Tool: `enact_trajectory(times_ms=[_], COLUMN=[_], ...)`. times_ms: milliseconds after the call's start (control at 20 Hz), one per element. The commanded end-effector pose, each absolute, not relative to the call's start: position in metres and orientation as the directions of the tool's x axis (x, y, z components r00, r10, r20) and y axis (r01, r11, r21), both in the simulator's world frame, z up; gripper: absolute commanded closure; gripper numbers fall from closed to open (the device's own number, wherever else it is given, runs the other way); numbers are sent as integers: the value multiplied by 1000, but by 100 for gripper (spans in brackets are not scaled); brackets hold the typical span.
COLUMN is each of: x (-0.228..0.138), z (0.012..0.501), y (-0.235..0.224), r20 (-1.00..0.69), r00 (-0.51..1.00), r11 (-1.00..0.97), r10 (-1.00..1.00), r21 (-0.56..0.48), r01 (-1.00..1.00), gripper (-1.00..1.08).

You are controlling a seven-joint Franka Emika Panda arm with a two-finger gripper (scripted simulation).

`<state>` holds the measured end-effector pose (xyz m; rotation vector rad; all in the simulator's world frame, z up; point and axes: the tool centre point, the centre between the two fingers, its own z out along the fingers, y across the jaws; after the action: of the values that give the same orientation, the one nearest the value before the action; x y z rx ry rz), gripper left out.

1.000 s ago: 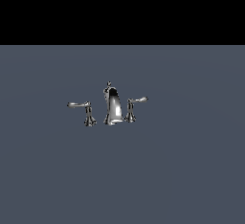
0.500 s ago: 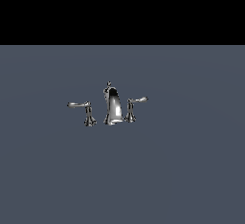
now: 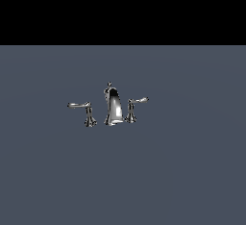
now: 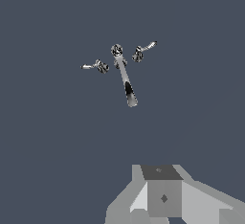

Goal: Turn on the faucet by rotating a designated handle.

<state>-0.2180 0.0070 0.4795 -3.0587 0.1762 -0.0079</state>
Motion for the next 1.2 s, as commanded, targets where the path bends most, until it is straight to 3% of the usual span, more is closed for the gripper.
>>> enact_trajectory(times_ms=[0, 600, 1150], x=[-205, -122, -56], z=[473, 414, 334], y=[13, 57, 102], r20=[-11, -110, -187], r00=[989, 913, 753], r11=[-984, -901, -746], r10=[-147, -392, -631], r21=[-95, -156, -117], r01=[-148, -405, -655], gripper=[108, 108, 108])
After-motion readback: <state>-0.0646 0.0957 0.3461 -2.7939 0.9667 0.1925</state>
